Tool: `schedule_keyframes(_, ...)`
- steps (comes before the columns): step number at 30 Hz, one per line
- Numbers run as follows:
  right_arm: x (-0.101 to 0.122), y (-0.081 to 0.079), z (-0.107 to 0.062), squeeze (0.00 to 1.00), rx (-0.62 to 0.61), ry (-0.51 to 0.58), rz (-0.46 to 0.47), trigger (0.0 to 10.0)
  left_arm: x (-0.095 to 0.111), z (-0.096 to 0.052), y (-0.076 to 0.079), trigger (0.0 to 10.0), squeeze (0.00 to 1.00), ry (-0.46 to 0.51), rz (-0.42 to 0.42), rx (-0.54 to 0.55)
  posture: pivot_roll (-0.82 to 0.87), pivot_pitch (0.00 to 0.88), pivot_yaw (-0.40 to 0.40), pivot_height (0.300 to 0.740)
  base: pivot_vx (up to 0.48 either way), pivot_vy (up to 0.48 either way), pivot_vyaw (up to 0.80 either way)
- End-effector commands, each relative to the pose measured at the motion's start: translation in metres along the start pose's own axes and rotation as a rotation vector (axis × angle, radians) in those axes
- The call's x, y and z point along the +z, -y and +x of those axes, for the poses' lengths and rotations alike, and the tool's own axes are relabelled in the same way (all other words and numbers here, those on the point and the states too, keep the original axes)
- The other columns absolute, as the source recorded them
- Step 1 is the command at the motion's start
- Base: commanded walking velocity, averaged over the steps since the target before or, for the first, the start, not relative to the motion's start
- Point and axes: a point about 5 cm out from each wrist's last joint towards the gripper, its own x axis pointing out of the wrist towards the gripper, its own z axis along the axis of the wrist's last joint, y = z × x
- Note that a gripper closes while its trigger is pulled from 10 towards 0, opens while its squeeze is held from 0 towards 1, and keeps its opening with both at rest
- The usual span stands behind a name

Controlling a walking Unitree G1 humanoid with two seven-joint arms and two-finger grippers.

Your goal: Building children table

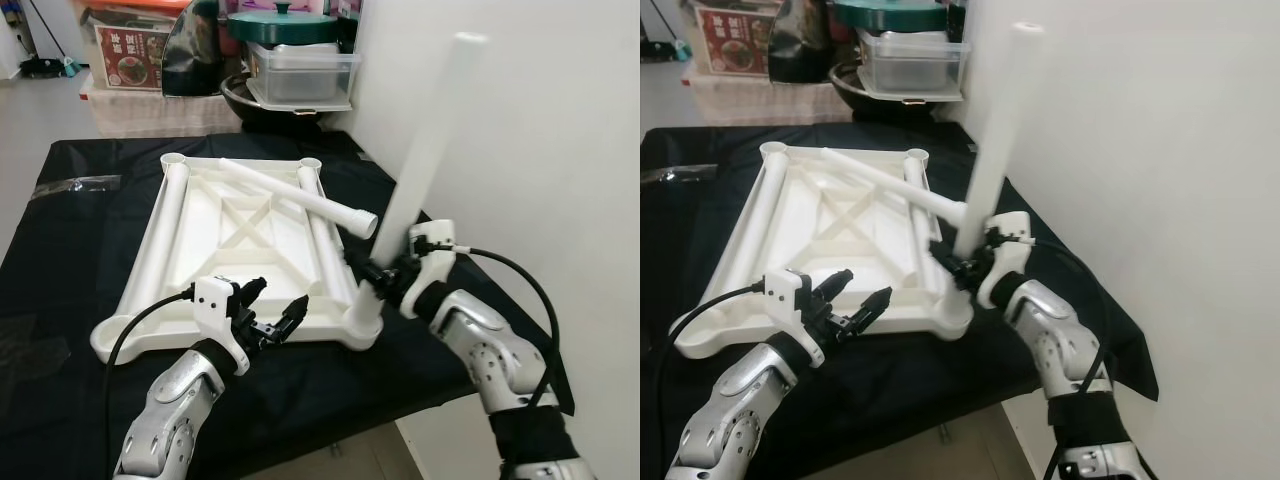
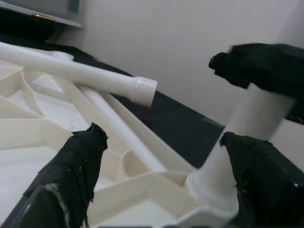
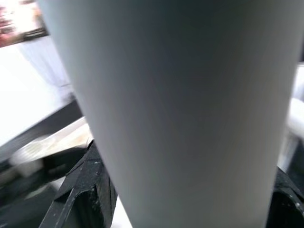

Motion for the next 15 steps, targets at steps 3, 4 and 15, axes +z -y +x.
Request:
schedule_keyframes(3,-0.016,-0.011,0.000,0.00,0.115,-0.067,0.004,10.0,-0.003,-0.001,0.000,10.0,0.00,-0.008,-0.010,0.006,0.06,0.000,-0.131,0.740,0.000,0.000,0.00)
schedule_keyframes(4,-0.023,-0.011,0.000,0.00,0.115,-0.083,0.015,10.0,-0.003,-0.001,0.000,10.0,0.00,-0.009,-0.010,0.006,0.07,0.000,-0.134,0.740,0.000,0.000,0.00)
schedule_keyframes(15,-0.051,0.052,-0.007,0.00,-0.593,-0.164,0.103,0.0,-0.004,-0.003,-0.001,10.0,0.00,-0.014,-0.010,0.007,0.07,0.000,-0.122,0.740,0.000,0.000,0.00)
